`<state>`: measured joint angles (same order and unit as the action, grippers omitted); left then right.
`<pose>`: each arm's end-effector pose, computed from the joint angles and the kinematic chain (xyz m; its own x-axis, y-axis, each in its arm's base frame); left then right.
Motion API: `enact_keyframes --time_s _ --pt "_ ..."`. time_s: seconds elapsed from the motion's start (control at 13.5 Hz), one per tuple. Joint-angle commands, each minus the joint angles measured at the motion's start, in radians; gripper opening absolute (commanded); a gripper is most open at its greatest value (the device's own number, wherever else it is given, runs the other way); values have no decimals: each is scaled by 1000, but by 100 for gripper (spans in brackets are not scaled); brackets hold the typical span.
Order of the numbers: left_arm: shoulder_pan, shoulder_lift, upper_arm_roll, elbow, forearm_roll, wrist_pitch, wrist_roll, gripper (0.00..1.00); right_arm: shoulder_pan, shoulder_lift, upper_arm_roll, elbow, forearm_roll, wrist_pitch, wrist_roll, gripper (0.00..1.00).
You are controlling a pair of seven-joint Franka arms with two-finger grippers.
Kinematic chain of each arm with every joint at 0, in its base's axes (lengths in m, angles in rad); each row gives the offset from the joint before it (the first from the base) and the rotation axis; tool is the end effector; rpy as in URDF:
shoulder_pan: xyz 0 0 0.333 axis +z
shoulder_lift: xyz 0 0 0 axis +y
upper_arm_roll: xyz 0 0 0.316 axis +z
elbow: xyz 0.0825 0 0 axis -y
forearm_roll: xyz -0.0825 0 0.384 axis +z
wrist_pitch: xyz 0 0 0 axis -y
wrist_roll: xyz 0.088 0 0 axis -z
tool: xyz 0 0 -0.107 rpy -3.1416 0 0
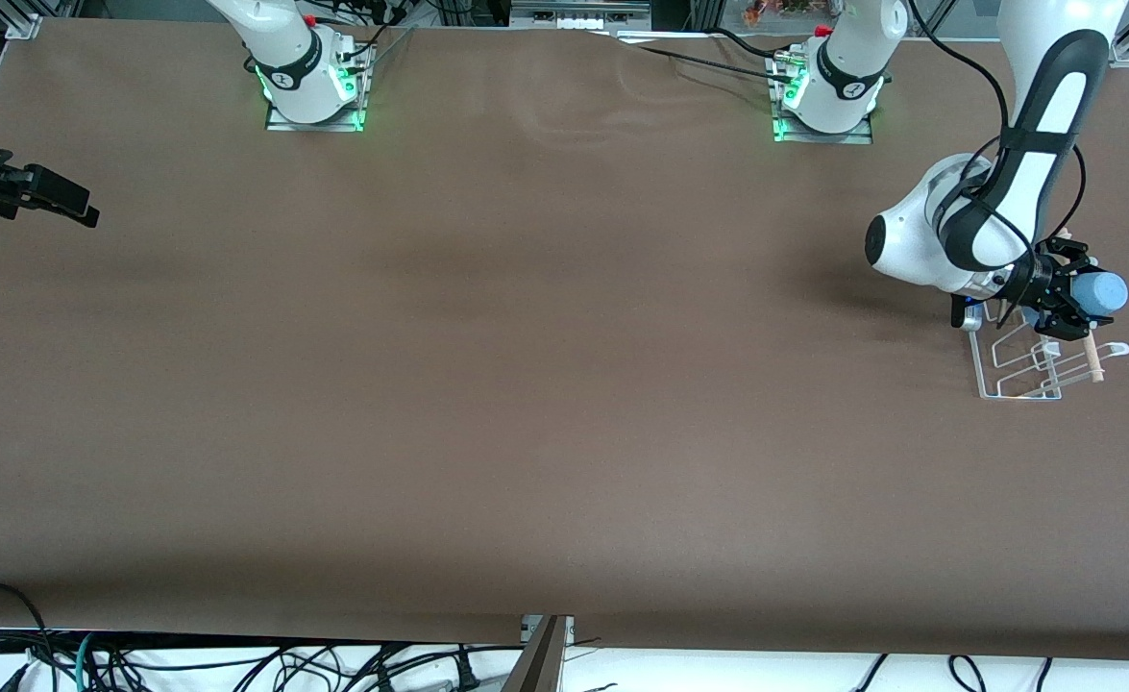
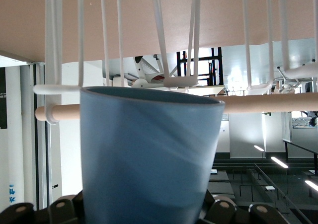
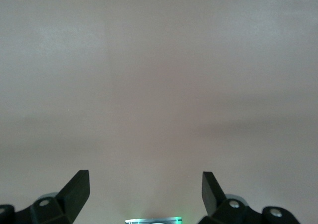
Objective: Transfer cup to left arm and place on rack
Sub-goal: 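Lower the blue cup onto a rack hook with the left gripper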
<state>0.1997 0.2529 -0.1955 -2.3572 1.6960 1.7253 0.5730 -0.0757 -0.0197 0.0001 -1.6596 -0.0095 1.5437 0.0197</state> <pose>0.4865 0.0922 0.2437 -0.0511 -0.1095 -0.9927 -0.9833 0.1793 0.0308 0.5407 -0.0420 0.5914 0.9908 -0.0951 -0.0958 -0.0944 -0.9955 0.0114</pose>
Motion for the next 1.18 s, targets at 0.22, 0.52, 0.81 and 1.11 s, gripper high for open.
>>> enact_keyframes --time_s 0.22,0.52,0.81,1.11 --pt "12 26 -2 -11 39 2 -80 0 -7 12 8 29 -4 -23 5 100" --pt "12 49 -2 -8 39 2 -97 0 -10 15 6 27 -3 -19 2 100" --pt "14 69 -2 -4 39 5 -122 0 -12 17 6 29 -4 -17 2 100" --pt "12 63 -4 6 27 5 -114 100 -13 17 6 29 -1 -17 2 100"
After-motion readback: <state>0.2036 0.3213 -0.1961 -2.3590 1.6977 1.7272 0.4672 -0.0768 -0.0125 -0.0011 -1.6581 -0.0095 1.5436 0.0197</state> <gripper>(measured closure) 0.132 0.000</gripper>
